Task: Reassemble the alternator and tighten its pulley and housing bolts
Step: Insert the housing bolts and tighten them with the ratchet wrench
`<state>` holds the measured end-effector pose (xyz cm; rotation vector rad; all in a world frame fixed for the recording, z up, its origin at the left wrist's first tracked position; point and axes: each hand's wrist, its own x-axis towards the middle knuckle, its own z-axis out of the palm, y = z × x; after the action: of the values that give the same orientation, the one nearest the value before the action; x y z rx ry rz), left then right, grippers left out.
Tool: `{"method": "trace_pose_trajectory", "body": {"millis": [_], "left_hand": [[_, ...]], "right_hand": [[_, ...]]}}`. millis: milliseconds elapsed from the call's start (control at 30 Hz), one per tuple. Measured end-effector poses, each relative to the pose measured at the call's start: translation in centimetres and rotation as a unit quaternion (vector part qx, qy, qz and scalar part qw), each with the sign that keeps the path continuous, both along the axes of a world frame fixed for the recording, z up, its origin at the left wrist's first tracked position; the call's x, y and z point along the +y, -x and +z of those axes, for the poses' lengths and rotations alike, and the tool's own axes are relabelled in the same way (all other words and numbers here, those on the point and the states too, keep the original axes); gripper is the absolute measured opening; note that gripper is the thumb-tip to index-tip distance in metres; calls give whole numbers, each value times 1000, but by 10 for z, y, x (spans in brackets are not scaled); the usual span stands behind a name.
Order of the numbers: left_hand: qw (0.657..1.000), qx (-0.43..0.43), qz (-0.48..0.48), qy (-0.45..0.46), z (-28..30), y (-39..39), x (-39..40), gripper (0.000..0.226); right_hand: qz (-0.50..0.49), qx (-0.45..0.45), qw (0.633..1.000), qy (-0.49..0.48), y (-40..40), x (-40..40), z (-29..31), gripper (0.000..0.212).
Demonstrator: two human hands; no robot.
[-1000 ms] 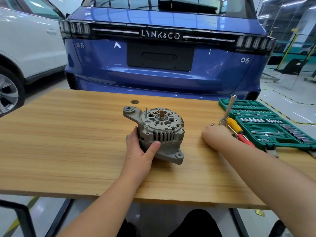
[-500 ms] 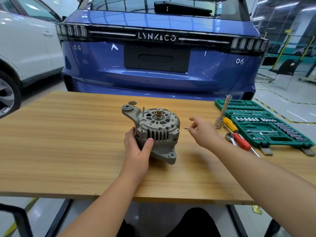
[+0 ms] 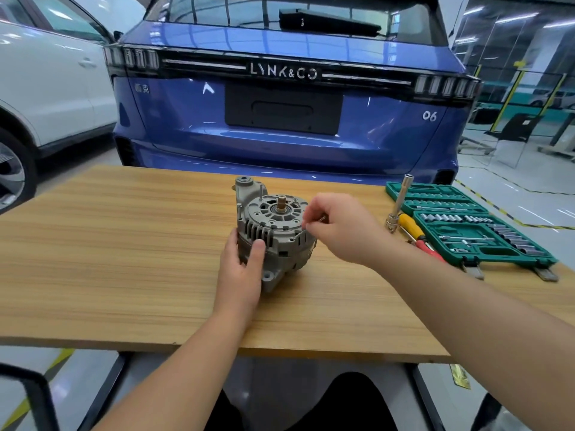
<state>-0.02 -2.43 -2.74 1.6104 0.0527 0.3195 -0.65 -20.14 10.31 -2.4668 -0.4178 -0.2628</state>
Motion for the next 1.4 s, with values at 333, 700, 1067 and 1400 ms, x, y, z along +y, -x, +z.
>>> {"method": "trace_pose_trajectory", "body": {"millis": [333,700,1067,1400], "left_hand": [[998,3,-57,-37,6,9,1,129],[997,8,-47,-59,7,9,-1,129],[996,3,-37,-86,7,10,-1,119],[994,-7,-18,-111,-1,10,4,111]], "right_hand": [[91,-65,962,249,4,24,18,21],[38,-165,984,-52,0,9,-41,16],[80,-194,978,-9,1,7,-45,32],[-9,-117,987,-106,-14,-23,-64,45]]}}
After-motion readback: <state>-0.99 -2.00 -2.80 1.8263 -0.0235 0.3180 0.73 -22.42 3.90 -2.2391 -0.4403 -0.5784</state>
